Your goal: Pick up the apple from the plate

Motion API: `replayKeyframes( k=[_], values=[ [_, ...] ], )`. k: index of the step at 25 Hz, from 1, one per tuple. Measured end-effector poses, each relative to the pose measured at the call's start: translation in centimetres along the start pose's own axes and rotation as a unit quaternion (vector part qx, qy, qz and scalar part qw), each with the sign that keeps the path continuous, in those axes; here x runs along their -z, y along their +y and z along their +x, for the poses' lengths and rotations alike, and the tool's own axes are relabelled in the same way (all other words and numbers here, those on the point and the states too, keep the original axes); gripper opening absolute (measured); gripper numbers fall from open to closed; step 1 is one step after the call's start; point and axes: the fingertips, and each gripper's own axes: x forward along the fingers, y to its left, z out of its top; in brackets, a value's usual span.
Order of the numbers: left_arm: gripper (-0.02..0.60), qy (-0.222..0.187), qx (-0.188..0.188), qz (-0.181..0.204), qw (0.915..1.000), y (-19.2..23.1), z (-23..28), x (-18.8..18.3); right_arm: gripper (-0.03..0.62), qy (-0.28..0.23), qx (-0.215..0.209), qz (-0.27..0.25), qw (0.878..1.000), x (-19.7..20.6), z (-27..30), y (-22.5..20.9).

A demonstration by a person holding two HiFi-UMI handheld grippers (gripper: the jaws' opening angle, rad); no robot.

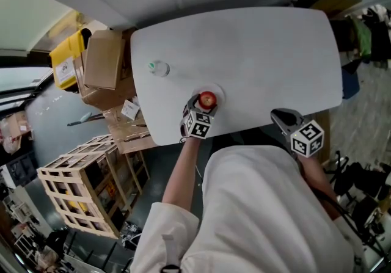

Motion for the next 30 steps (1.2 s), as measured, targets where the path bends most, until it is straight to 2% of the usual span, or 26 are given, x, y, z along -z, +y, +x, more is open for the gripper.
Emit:
replayKeyframes(
  k=[16,23,30],
  values=[
    [0.353,-0.049,0.009,-0.022,0.9985,-0.8,-5.2,-3.4,0.046,-0.019,-0.012,-0.017,1.000,-0.7,0.5,1.8],
    [0.353,-0.070,0.015,-0.053,0.9961,-1.3,-7.7,-4.3,0.046,-0.028,-0.011,-0.015,0.999,0.1,0.2,2.3],
    [0.353,-0.084,0.001,-0.069,0.9940,-2.7,-9.3,-5.4,0.046,-0.038,-0.026,-0.025,0.999,0.7,-0.7,2.1]
  ],
)
